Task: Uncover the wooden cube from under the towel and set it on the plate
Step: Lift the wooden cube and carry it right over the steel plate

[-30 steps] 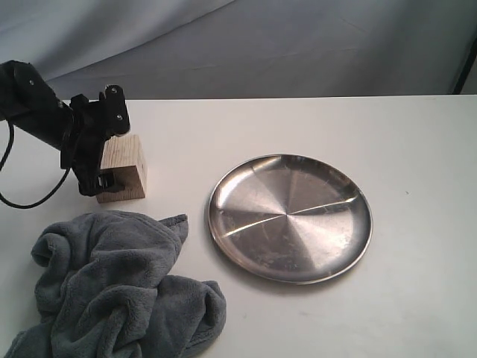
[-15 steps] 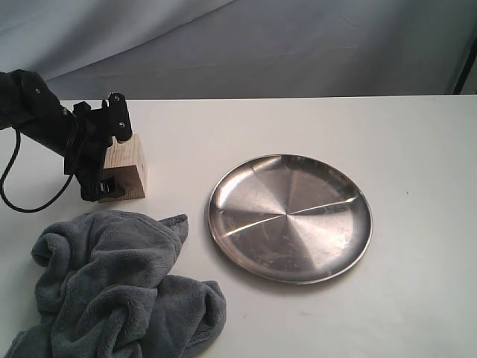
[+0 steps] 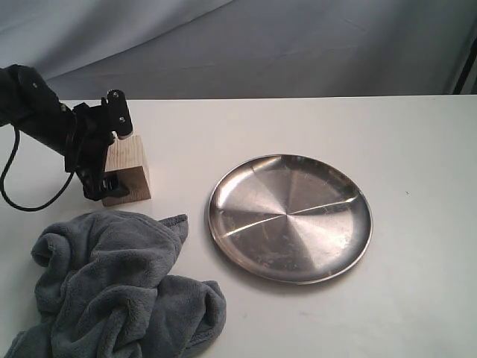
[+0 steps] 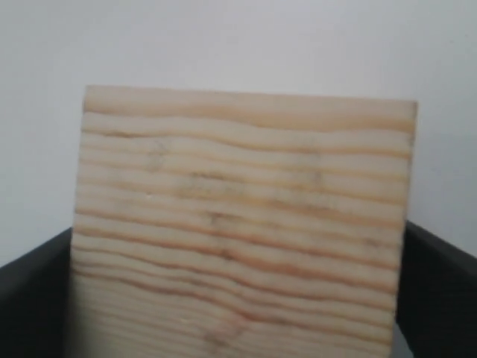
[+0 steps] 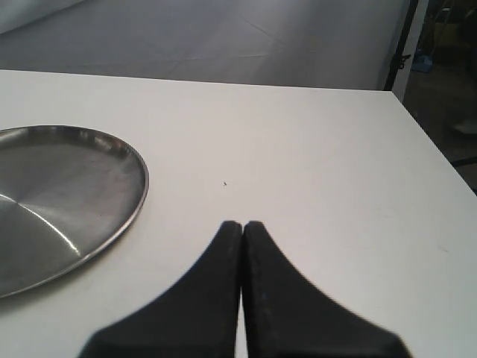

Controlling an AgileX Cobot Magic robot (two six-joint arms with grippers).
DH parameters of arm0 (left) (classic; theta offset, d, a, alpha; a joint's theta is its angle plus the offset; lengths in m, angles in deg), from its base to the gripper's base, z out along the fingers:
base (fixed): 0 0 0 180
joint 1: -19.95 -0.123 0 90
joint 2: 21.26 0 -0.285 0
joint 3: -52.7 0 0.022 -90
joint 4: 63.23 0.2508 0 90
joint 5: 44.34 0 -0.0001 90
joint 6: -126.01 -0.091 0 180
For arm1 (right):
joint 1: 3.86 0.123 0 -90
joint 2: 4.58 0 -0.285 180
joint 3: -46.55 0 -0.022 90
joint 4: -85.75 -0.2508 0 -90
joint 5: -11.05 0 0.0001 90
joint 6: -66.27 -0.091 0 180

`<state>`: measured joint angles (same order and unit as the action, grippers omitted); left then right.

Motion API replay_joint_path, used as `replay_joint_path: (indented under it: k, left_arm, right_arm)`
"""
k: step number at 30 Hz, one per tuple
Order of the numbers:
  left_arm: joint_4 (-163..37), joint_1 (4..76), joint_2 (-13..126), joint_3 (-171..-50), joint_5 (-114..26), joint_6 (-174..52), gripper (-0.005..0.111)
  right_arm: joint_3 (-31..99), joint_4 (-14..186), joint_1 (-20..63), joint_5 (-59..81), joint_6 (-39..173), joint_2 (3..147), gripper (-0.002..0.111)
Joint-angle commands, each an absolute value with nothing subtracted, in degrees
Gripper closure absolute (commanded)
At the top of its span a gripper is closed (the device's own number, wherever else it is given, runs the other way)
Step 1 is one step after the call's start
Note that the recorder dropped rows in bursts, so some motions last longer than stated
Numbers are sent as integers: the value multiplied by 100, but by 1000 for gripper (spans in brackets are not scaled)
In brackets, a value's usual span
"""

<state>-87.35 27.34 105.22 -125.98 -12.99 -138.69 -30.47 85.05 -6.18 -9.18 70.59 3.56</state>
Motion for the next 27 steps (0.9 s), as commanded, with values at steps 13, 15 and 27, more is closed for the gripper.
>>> replay_joint_path:
  k: [13,15,27]
  left_arm:
    - [-9592,2757,9328,-12558,-763,-13373,107]
    - [-9706,2757,9304,-12558,-683,-13373,107]
    - [-10794,2757,9248,-12558,-314,-13714,107]
  right_arm:
    - [-3067,8519,-596,-885,7053,321,108]
    - [-3067,8519,-596,-885,7053,321,108]
    - [-3067,8519,-596,-885,7053,321,108]
